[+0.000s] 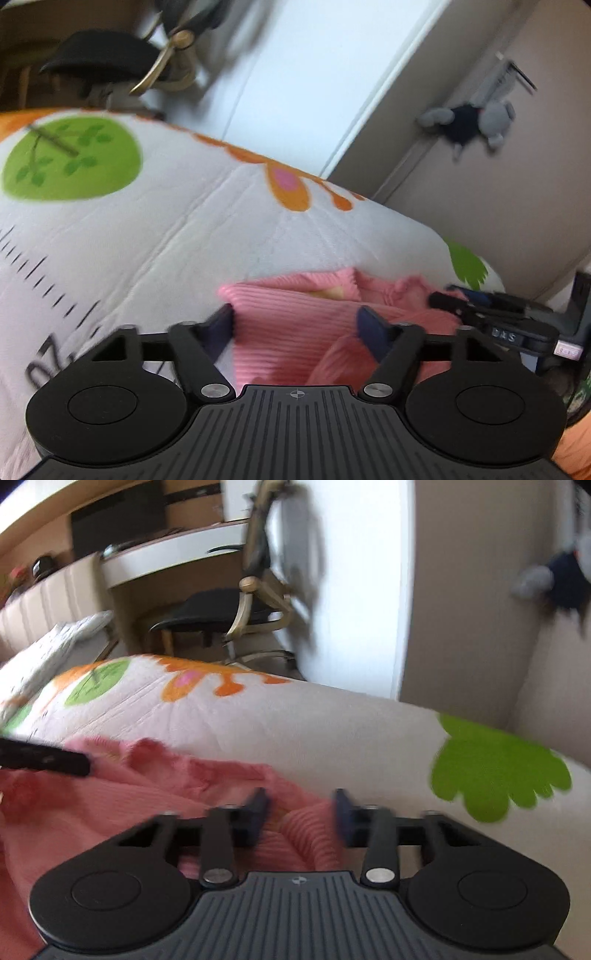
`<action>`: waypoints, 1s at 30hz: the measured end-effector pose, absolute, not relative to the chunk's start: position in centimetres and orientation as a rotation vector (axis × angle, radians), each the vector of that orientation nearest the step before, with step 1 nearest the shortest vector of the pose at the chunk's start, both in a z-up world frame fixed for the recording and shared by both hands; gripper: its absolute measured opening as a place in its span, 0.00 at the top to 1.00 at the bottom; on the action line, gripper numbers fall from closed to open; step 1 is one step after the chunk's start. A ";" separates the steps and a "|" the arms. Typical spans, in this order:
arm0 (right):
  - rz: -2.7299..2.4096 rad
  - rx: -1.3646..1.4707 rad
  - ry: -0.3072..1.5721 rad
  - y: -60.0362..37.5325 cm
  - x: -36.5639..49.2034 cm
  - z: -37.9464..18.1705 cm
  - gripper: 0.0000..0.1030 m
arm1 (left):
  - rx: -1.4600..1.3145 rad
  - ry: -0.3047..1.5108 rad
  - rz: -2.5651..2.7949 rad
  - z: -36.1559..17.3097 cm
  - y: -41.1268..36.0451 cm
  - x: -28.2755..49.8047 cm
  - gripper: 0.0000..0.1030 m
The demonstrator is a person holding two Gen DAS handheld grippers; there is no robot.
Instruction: Fold clothes
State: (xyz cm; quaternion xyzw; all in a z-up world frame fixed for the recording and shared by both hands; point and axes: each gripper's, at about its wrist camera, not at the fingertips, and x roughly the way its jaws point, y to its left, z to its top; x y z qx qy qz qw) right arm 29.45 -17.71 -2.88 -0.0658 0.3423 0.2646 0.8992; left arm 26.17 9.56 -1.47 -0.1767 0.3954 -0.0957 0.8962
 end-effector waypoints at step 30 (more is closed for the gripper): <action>0.651 0.105 0.531 -28.8 12.0 3.1 0.40 | -0.493 0.751 -0.452 4.9 16.3 8.1 0.09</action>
